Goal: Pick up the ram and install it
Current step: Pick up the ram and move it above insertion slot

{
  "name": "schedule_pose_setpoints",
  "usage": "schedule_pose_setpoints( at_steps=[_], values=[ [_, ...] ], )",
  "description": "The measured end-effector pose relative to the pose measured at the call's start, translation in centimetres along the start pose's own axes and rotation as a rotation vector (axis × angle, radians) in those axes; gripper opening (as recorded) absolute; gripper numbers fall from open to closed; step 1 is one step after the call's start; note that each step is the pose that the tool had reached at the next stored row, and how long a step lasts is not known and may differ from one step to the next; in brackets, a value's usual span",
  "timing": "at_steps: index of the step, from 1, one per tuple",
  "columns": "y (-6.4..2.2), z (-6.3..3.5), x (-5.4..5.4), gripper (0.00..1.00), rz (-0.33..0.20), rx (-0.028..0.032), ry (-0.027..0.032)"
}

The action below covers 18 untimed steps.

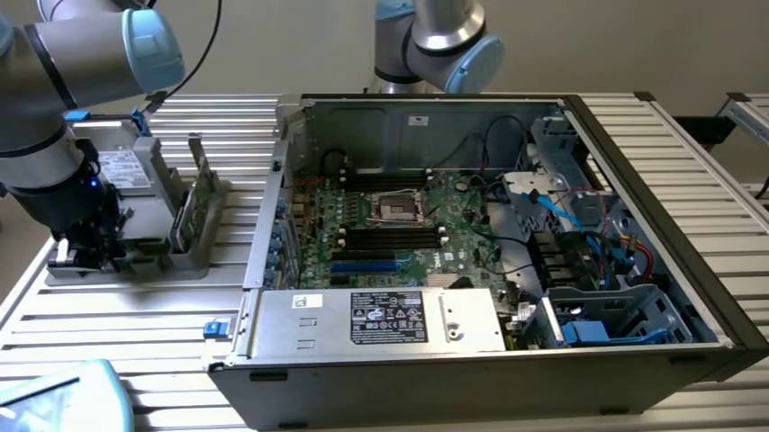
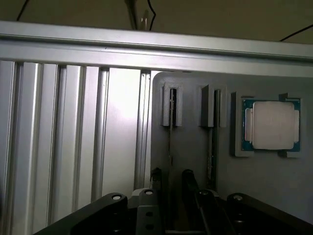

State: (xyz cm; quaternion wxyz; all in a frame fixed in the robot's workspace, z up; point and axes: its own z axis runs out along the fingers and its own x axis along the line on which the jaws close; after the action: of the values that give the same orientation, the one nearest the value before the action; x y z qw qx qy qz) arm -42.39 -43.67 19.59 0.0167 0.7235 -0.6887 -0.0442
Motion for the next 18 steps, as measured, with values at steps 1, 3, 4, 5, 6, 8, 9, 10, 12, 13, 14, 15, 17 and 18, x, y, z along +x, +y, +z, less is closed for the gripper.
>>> schedule_pose_setpoints(
  at_steps=[1, 3, 4, 5, 6, 8, 9, 10, 12, 13, 14, 15, 17, 18],
  values=[
    [0.00, 0.00, 0.00, 0.31, 0.000, 0.0000, 0.0000],
    [0.00, 0.00, 0.00, 0.31, 0.000, -0.0001, 0.0000],
    [0.00, 0.00, 0.00, 0.31, 0.000, 0.0000, 0.0000],
    [0.00, 0.00, 0.00, 0.31, 0.000, 0.0000, 0.0000],
    [0.00, 0.00, 0.00, 0.29, 0.000, 0.0000, 0.0000],
    [0.00, 0.00, 0.00, 0.22, 0.000, 0.0000, 0.0001],
    [0.00, 0.00, 0.00, 0.16, 0.000, -0.0001, 0.0002],
    [0.00, 0.00, 0.00, 0.16, 0.000, -0.0001, 0.0001],
    [0.00, 0.00, 0.00, 0.14, 0.000, -0.0001, 0.0001],
    [0.00, 0.00, 0.00, 0.14, 0.000, -0.0001, 0.0000],
    [0.00, 0.00, 0.00, 0.14, 0.000, -0.0001, 0.0001],
    [0.00, 0.00, 0.00, 0.14, 0.000, 0.0000, 0.0000],
    [0.00, 0.00, 0.00, 0.14, 0.000, 0.0000, 0.0000],
    [0.00, 0.00, 0.00, 0.14, 0.000, 0.0000, 0.0000]
  ],
)
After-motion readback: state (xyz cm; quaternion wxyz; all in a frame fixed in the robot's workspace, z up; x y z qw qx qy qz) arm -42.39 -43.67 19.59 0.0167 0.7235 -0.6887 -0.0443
